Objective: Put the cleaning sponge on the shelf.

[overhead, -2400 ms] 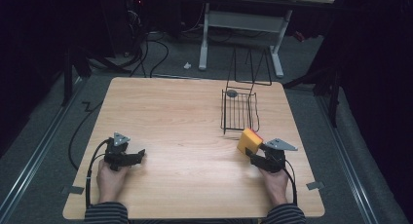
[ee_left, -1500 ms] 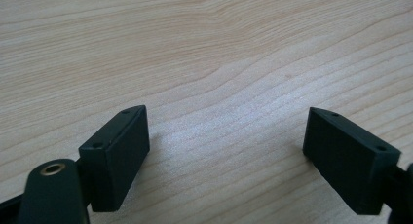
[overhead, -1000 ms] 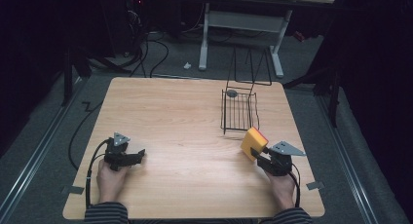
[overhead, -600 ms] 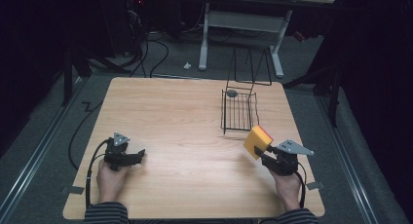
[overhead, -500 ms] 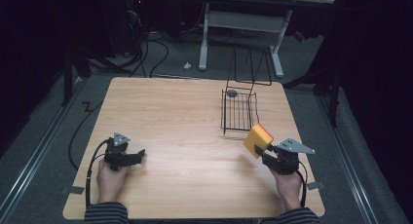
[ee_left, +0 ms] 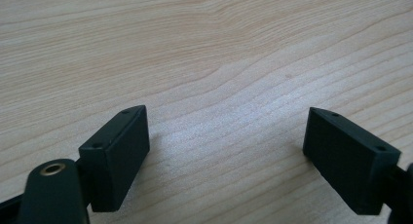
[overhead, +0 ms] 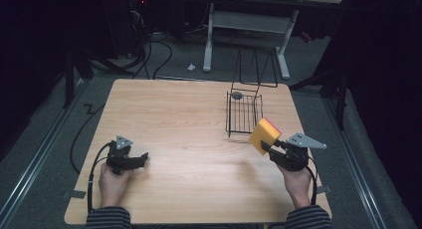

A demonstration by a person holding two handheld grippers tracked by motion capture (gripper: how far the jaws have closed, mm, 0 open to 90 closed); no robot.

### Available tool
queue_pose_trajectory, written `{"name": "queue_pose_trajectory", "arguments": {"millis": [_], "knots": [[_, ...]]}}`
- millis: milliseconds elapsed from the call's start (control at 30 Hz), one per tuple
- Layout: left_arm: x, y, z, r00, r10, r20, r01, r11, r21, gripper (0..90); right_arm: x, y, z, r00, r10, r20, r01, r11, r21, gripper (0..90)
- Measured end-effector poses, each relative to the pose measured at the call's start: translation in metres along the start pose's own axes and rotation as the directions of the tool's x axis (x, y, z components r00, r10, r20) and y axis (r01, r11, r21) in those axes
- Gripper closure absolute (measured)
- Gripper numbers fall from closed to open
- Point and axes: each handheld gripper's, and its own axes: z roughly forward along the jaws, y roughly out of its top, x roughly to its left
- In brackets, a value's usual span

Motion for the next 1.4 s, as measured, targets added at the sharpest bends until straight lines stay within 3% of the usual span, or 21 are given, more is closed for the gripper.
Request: {"name": "queue_pose_trajectory", "arguments": {"millis": [767, 1167, 1400], "knots": [[0.000, 0.000, 0.000, 1.0000, 0.000, 0.000, 0.000, 1.0000, 0.000, 17.6, -0.010, 0.034, 0.016, 0.9998, -0.021, 0.003, 0.021, 1.000, -0.009, 61.0], [0.000, 0.000, 0.000, 1.0000, 0.000, 0.001, 0.000, 1.0000, 0.000, 17.6, -0.016, 0.045, 0.040, 0.9990, -0.035, 0.026, 0.034, 0.999, 0.012, 60.9], [0.000, 0.000, 0.000, 1.0000, 0.000, 0.000, 0.000, 1.0000, 0.000, 17.6, -0.023, 0.042, 0.059, 0.9991, 0.002, 0.042, -0.003, 1.000, 0.025, 60.9]]}}
